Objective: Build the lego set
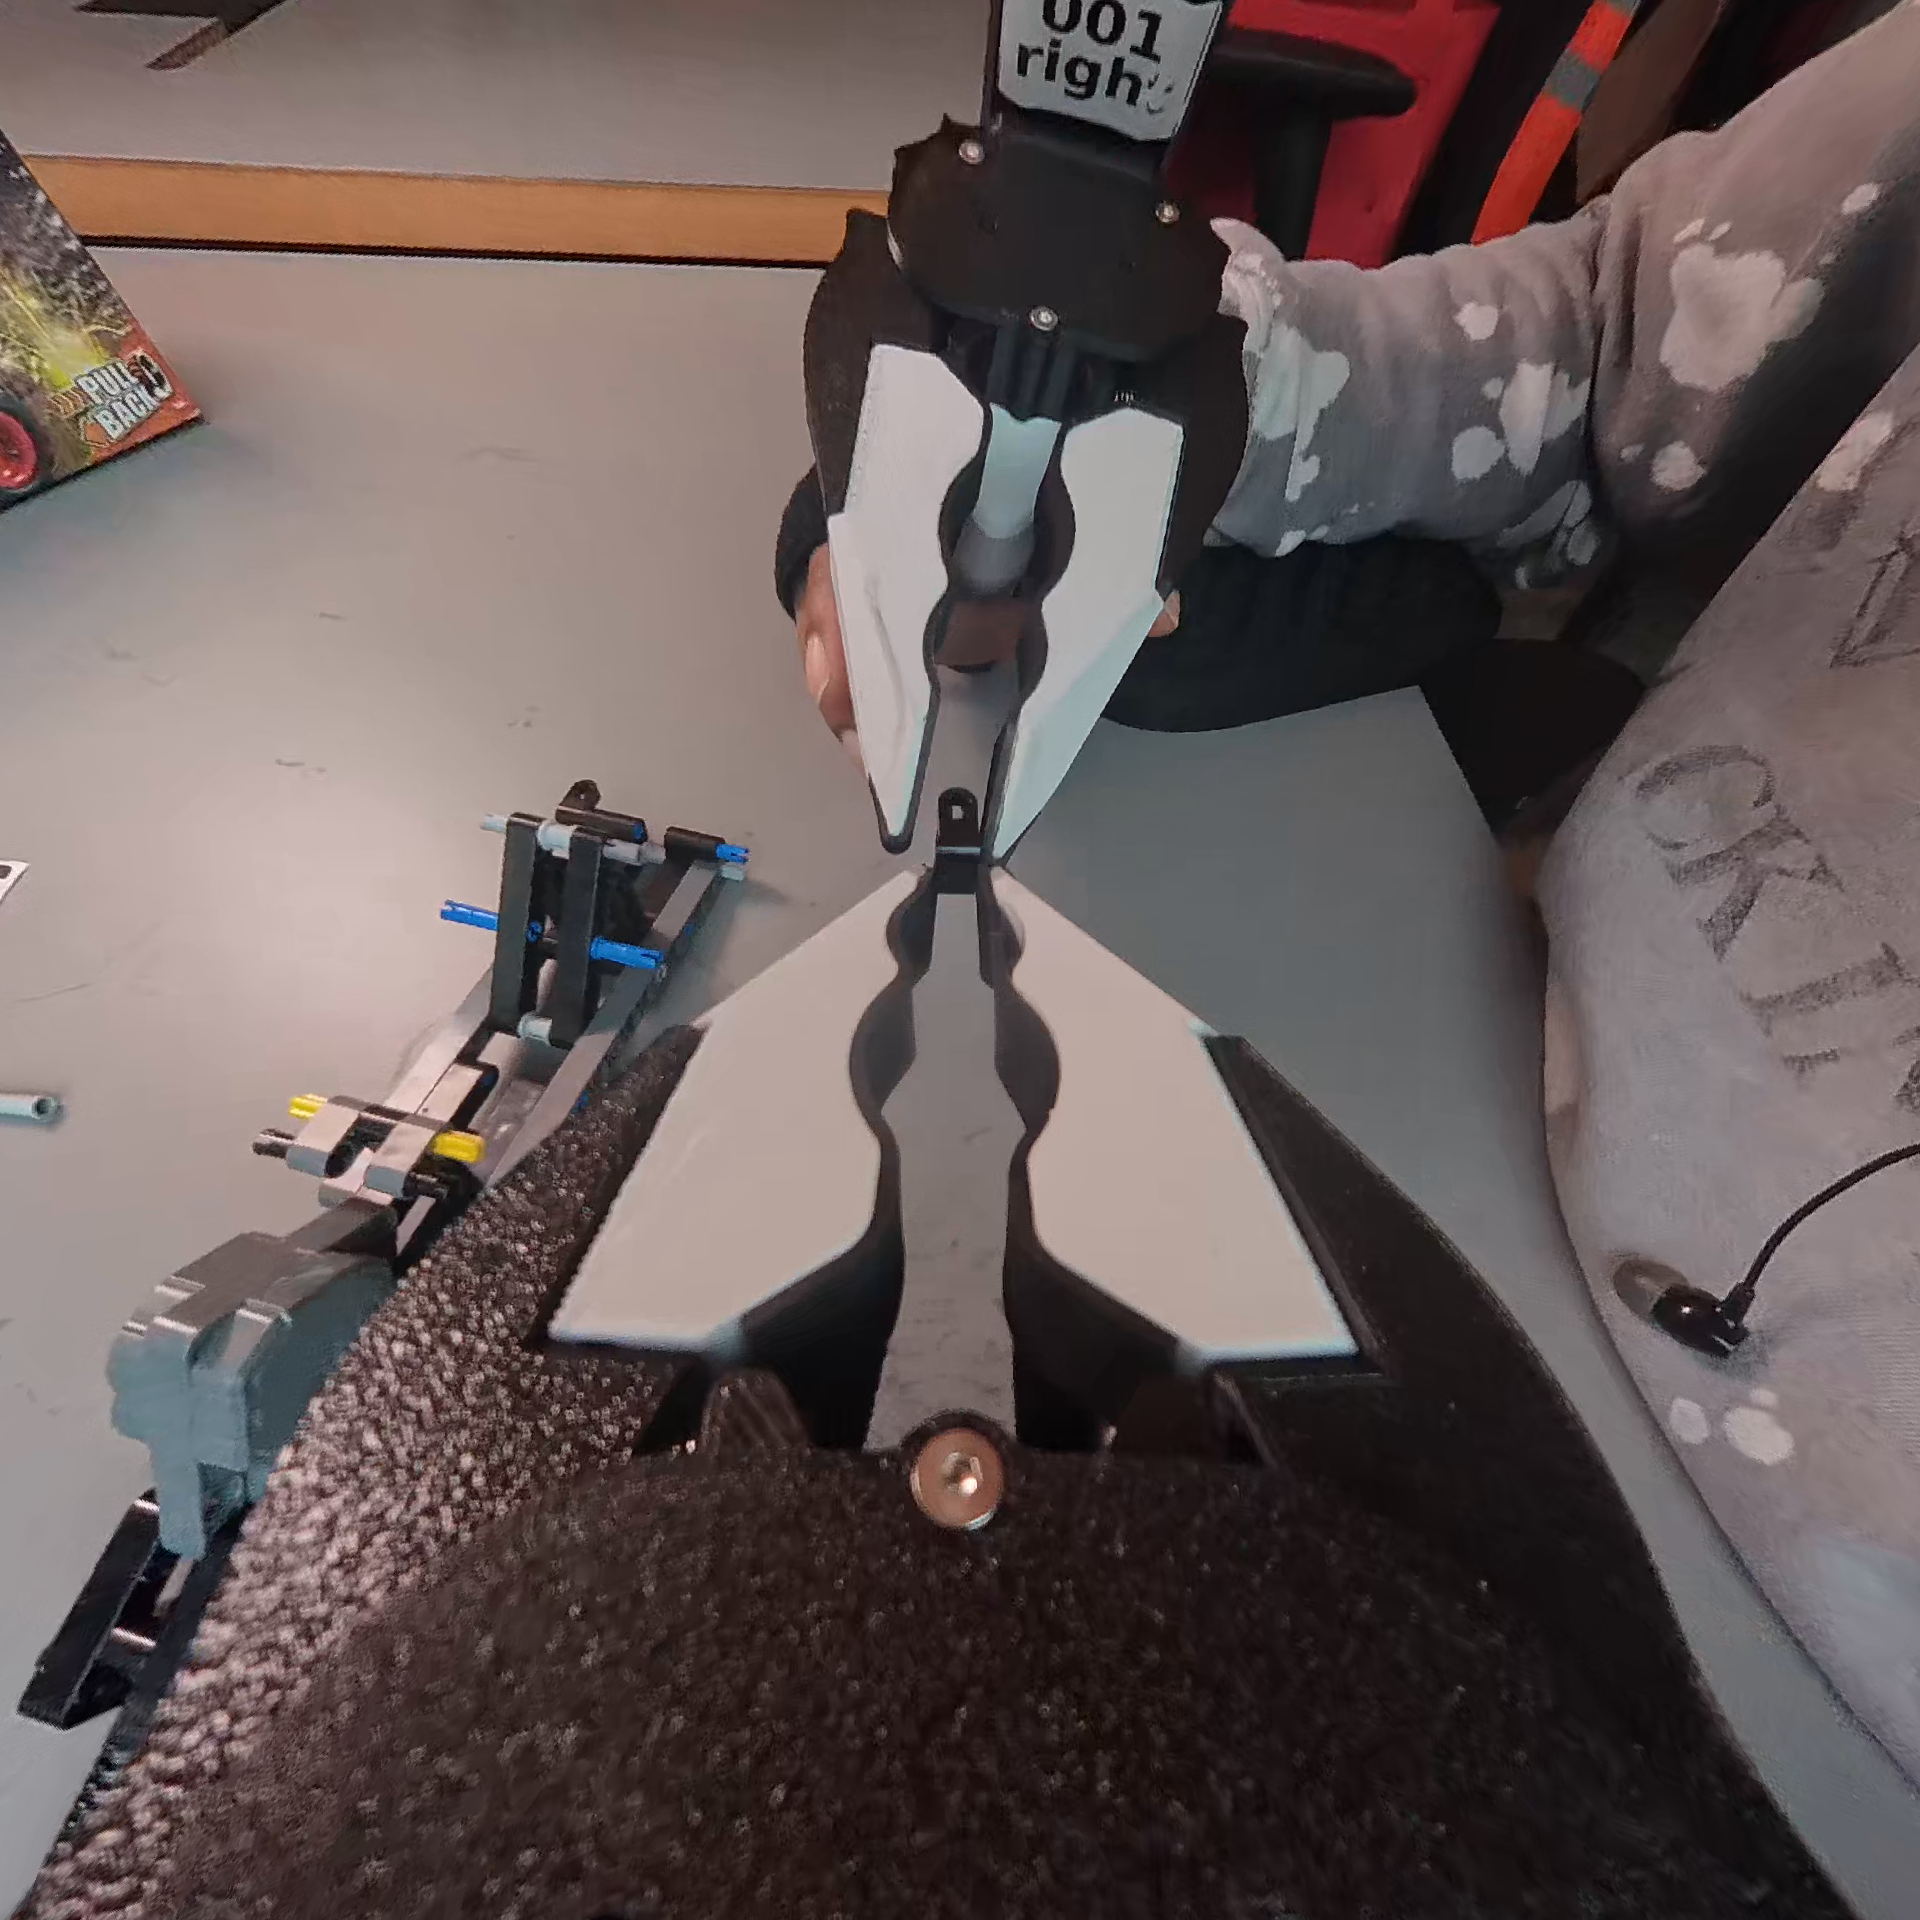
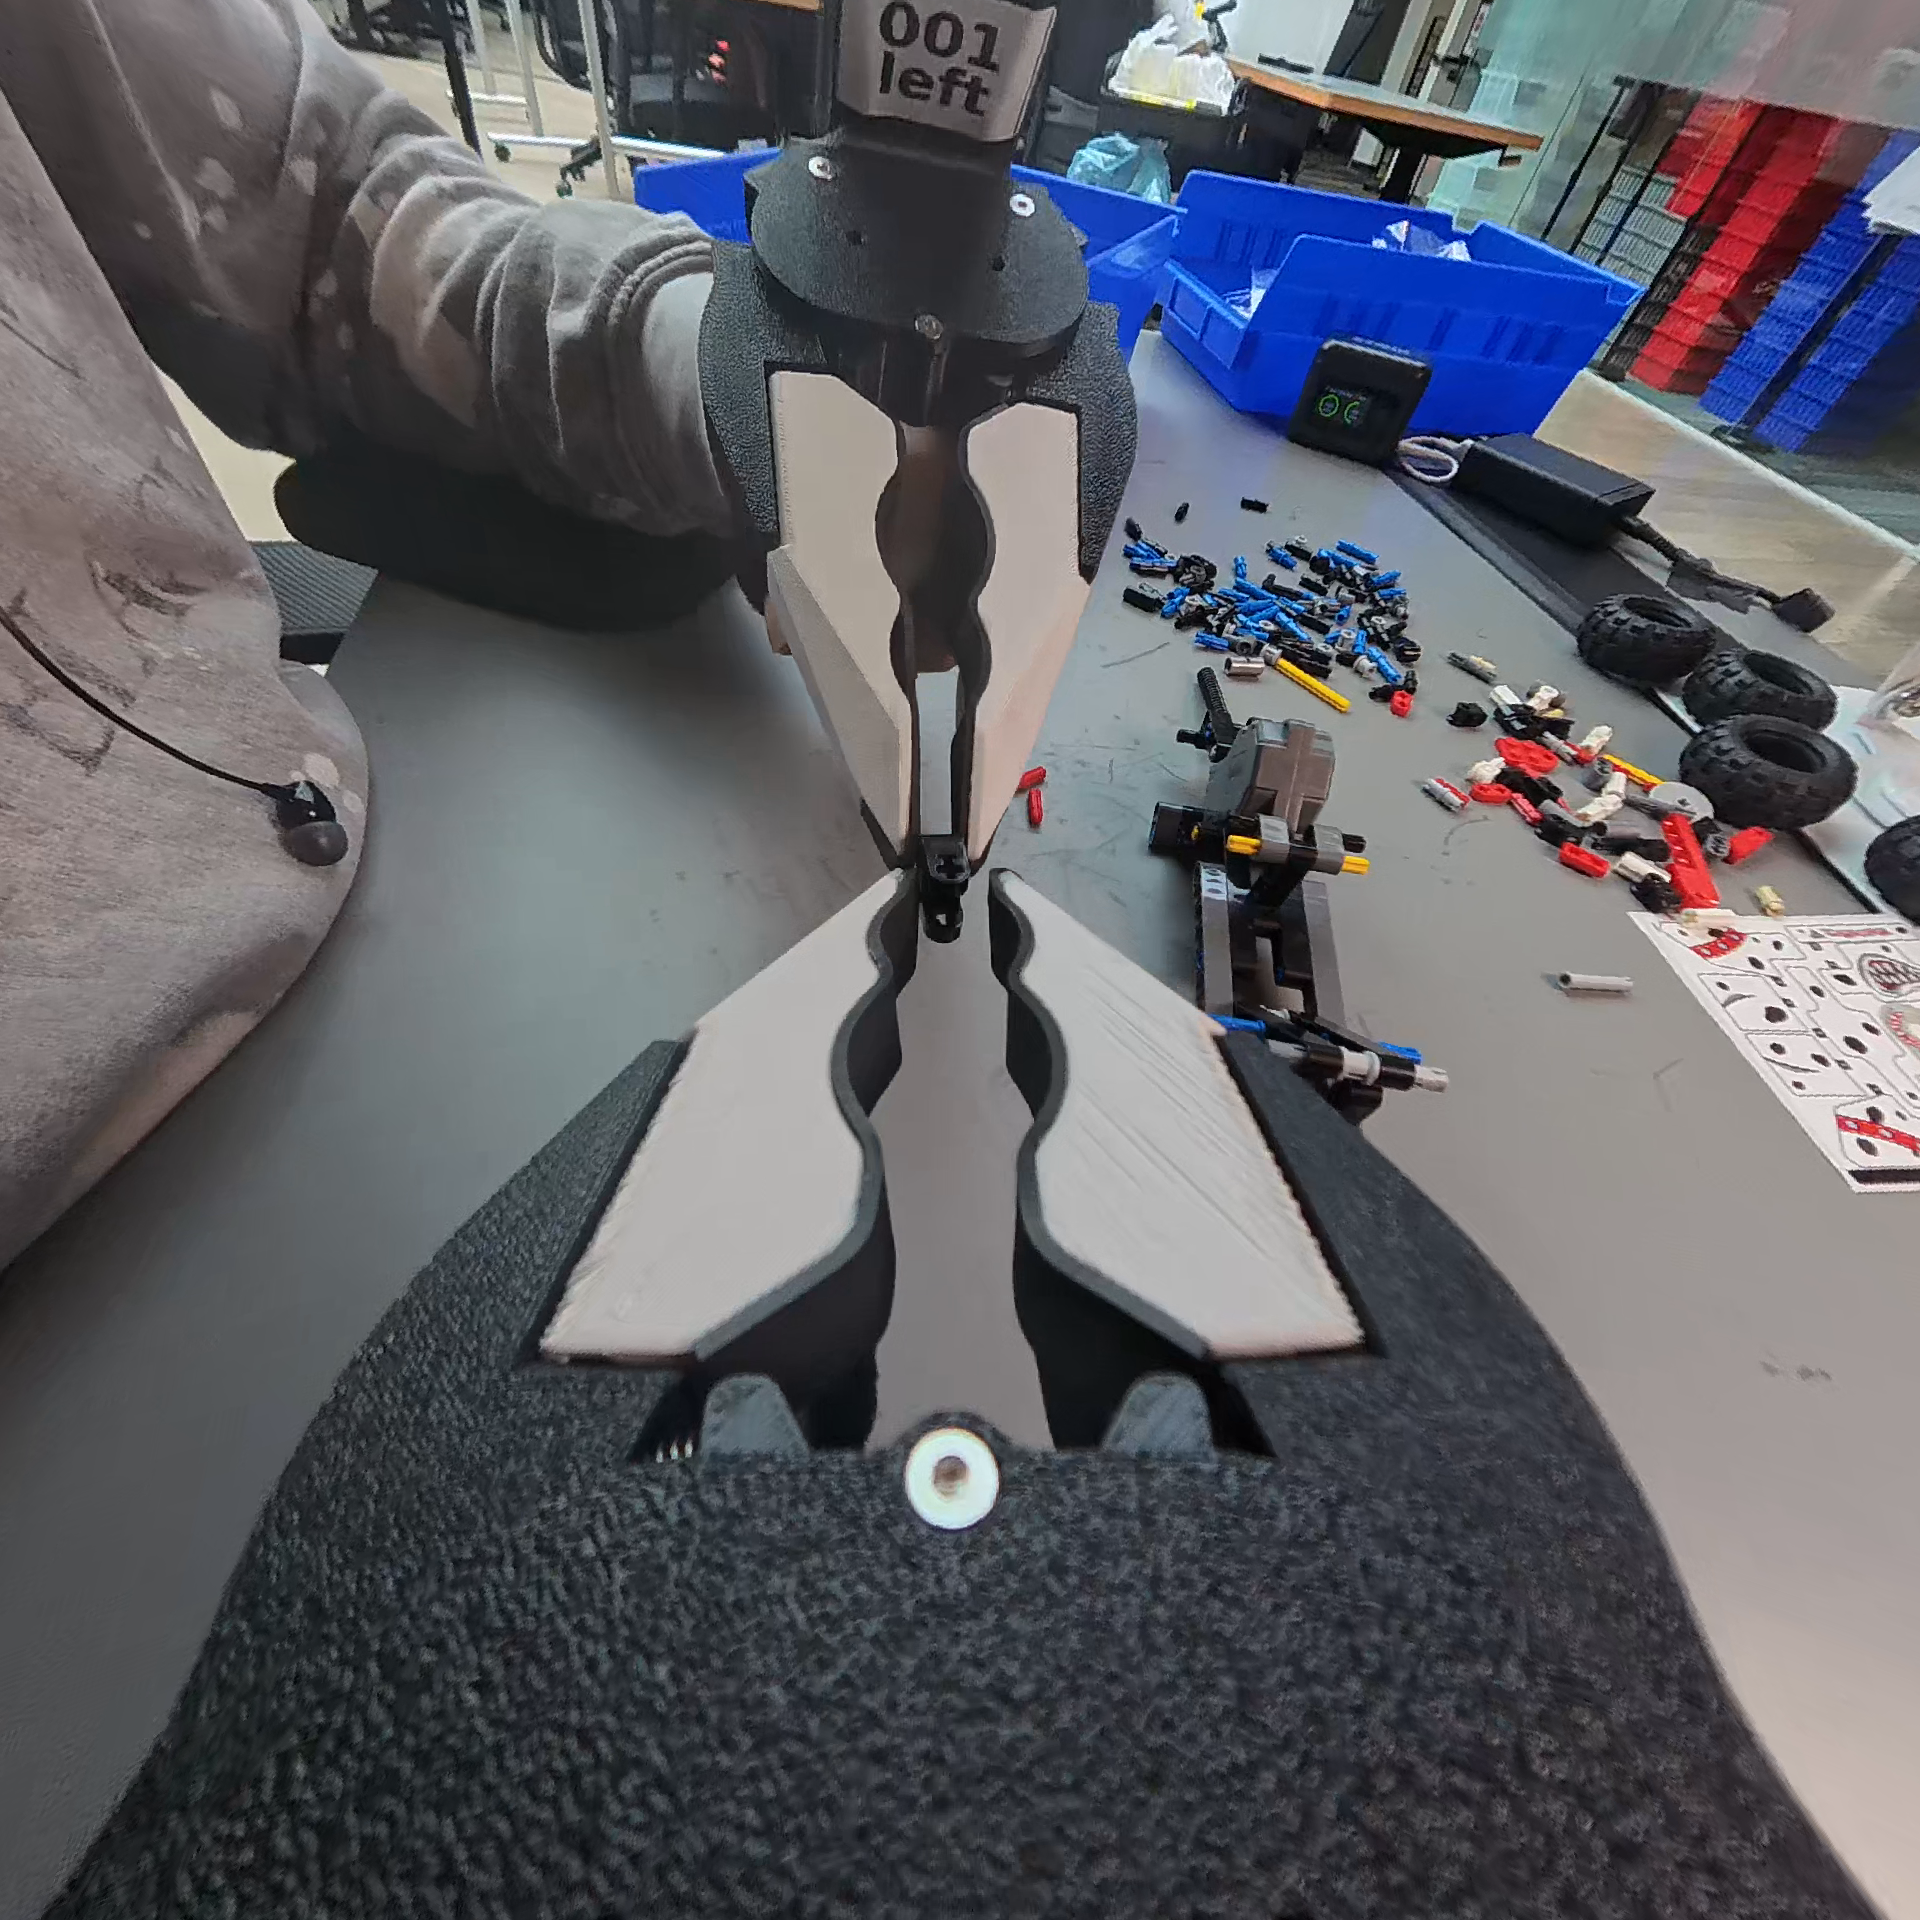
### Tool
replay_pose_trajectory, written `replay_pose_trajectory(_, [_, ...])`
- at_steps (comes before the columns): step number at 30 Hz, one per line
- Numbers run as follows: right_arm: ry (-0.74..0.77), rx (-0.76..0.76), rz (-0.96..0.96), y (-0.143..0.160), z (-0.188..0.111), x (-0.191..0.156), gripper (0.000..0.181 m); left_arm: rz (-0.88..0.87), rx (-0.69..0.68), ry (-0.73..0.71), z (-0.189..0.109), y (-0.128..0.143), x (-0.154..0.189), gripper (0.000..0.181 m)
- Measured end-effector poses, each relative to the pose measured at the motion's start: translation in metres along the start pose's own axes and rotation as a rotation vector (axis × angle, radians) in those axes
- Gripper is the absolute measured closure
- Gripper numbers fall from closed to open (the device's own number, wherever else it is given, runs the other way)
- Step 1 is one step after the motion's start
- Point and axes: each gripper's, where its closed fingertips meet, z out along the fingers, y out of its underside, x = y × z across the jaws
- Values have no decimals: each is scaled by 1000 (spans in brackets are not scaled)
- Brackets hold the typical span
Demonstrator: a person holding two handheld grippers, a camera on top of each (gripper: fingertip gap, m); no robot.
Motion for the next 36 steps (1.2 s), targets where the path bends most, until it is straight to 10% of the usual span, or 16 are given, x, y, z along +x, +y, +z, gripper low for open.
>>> replay_pose_trajectory(11, [91,-162,29,32,-20,27,174,105,-134,-1,31,7,-29,174])
replay_pose_trajectory(22, [158,-385,89,79,-28,46,174,168,-491,-48,22,26,-95,111])
replay_pose_trajectory(36, [163,-448,99,85,-22,50,174,256,-659,20,41,51,-98,117])
